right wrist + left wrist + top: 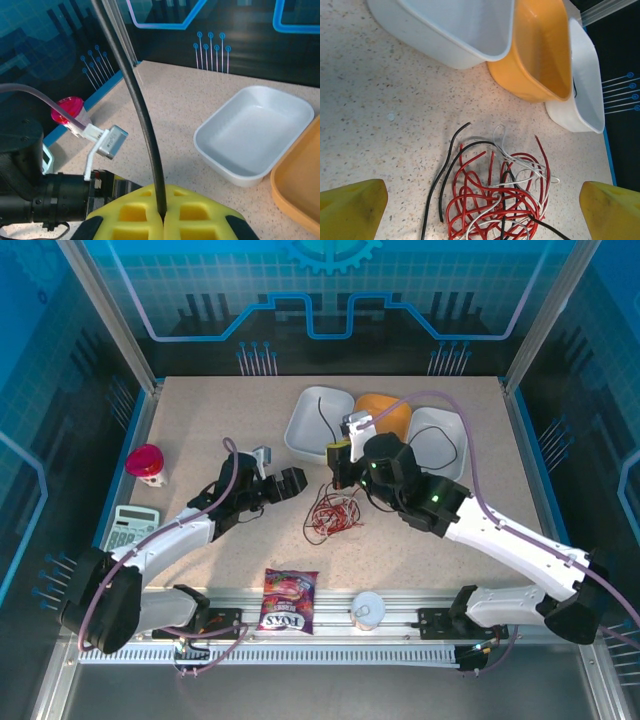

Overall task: Untangle the cables
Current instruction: Pick up the cable.

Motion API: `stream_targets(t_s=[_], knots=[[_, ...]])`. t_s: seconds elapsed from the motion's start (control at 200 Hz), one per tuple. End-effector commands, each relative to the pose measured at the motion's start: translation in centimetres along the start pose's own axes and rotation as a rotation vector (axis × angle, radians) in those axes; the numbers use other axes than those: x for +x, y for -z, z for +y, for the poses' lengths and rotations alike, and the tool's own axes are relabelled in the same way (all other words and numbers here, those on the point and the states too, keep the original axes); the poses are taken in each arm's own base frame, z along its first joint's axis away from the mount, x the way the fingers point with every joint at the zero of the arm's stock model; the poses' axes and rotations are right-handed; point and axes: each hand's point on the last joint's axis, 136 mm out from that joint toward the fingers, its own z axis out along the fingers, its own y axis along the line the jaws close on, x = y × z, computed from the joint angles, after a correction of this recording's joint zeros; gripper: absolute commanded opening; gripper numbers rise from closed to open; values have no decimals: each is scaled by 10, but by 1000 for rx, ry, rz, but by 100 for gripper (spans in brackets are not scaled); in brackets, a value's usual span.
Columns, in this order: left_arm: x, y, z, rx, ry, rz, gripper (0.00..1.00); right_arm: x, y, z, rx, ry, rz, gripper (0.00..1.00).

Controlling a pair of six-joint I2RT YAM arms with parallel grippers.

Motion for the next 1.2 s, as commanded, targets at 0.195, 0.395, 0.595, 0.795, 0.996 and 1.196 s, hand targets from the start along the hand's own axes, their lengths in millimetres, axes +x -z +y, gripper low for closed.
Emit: stream_targets(t_s=[0.195,0.395,0.595,0.795,0.996,1.196], knots=[[7,-7,7,1,-48,21,99,-53,24,6,-14,15,-89,0],[9,-14,4,14,-66,32,99,-77,40,16,-62,10,-145,0],[9,-19,2,33,-89,32,99,-100,56,23,-101,15,-207,0],[10,-23,-1,55,-86,44,99,-119,70,25,-110,40,-257,0],[10,-26,-2,59,-83,38,99,-135,80,26,-98,74,-293,0],[6,-22,2,33,-94,15,99,-151,88,20,-52,107,-332,0]])
